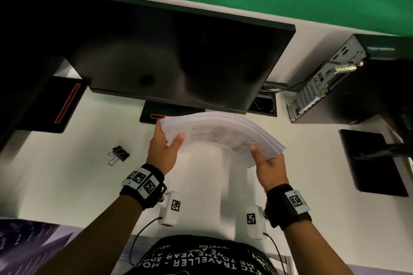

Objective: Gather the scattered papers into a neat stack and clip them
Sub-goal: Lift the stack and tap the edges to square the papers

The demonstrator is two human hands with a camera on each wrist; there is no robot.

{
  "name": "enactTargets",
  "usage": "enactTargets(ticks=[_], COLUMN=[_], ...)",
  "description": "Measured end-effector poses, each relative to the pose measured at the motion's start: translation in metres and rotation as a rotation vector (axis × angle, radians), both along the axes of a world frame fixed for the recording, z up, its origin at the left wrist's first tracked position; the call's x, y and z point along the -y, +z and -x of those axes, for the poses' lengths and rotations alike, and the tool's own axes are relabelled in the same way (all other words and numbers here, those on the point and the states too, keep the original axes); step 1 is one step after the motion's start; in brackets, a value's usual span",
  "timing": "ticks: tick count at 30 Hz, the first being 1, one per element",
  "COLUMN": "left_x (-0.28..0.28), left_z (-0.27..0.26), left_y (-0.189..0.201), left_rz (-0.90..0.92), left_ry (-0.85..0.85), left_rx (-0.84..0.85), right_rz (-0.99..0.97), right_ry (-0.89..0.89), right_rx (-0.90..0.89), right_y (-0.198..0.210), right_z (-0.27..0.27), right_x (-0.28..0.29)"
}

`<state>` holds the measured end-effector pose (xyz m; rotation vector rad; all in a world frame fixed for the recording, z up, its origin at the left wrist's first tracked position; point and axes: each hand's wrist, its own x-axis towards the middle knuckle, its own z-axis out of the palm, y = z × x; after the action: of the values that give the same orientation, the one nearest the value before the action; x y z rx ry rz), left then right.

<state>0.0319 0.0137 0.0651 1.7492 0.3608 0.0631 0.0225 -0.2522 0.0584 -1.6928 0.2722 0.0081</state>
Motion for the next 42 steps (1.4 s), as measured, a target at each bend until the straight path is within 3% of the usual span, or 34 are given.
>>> enactTargets(ticks=[5,8,14,21,27,42], left_x=[0.000,0.007,0.009,0.008,0.005,0.008], left_z=[-0.003,-0.012,-0.022,-0.025,-0.028,-0.028], left_y=[0.008,0.025,0.029,0.029,0.030,0.033], left_rz=[0.209,0.152,0.062,0.047,0.091,0.119], left_ry=[0.009,0.090,0.183,0.160,0.150,0.146], left_rx=[0.029,0.081,-0.011,0.100,0.099,0.141], right_rz=[-0.093,-0.137,-0.084,-0.079,-0.145,-0.029], right_ry=[-0.061,-0.142,-0.278,-0.258,-0.249,-0.240], right_rx=[0.095,0.184,0.108,0.208,0.247,0.246], right_y=[0.012,0.027,0.031,0.031,0.033,0.030], right_z=[-0.003,-0.007,-0.010,-0.010,-0.011,-0.015], right_x=[-0.003,-0.009,-0.016,-0.013,-0.011,-0.005])
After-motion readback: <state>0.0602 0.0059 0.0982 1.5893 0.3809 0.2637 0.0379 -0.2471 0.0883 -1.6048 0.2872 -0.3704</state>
